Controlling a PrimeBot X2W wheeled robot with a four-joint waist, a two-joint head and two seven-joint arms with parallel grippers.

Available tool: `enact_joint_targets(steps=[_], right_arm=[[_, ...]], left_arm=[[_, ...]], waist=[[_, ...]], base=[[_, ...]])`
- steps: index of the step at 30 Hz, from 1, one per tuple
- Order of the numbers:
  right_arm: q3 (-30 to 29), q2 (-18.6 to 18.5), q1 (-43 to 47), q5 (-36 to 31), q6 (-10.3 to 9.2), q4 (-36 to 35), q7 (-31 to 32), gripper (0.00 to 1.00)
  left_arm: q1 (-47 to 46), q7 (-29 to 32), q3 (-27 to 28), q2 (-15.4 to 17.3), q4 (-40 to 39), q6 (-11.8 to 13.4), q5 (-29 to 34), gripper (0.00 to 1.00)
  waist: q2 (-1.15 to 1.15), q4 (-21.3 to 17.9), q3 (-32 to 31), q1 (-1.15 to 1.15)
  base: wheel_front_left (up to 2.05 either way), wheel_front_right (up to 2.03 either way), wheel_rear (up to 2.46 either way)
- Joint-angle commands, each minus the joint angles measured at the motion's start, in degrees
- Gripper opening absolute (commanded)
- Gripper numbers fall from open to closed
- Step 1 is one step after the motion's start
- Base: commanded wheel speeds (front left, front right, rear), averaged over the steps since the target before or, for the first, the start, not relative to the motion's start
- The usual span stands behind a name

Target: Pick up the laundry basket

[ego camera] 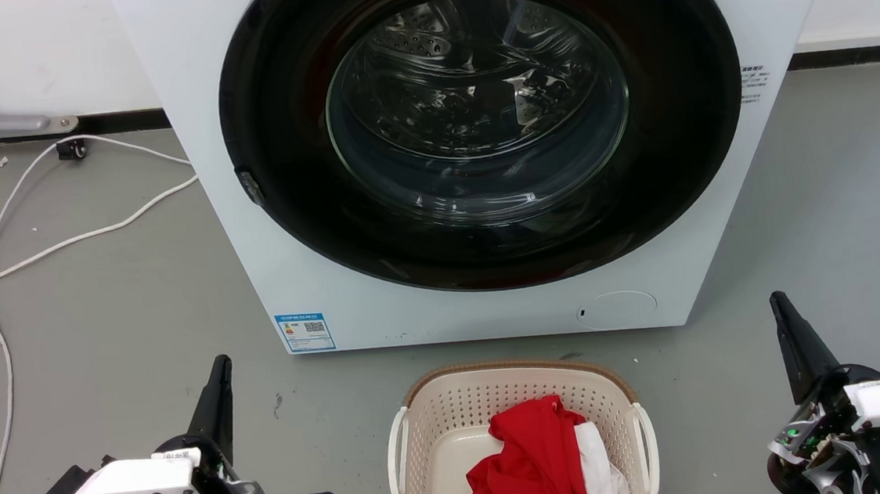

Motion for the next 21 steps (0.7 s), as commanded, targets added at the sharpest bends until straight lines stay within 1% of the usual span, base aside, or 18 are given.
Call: enact_joint_targets(steps=[1,20,21], right_arm=[[0.0,-0.1,-0.7,0.2,0.0,0.0,0.1,0.0],[0.0,-0.1,-0.7,0.2,0.0,0.0,0.1,0.0],[0.0,0.0,0.1,0.0,0.01,0.1,0.0,1.0]], left_arm=[[-0.4,0.2,0.2,0.0,-0.2,-0.2,0.1,0.0],[-0.4,0.2,0.2,0.0,-0.2,-0.2,0.1,0.0],[0.1,0.0,0.0,0.0,0.2,0.0,0.0,1.0]], waist=[[0.0,0.0,0.0,0.0],[0.0,0.0,0.0,0.0],[0.0,0.0,0.0,0.0]], base=[[0.0,0.0,0.0],[0.0,0.0,0.0],[0.0,0.0,0.0]])
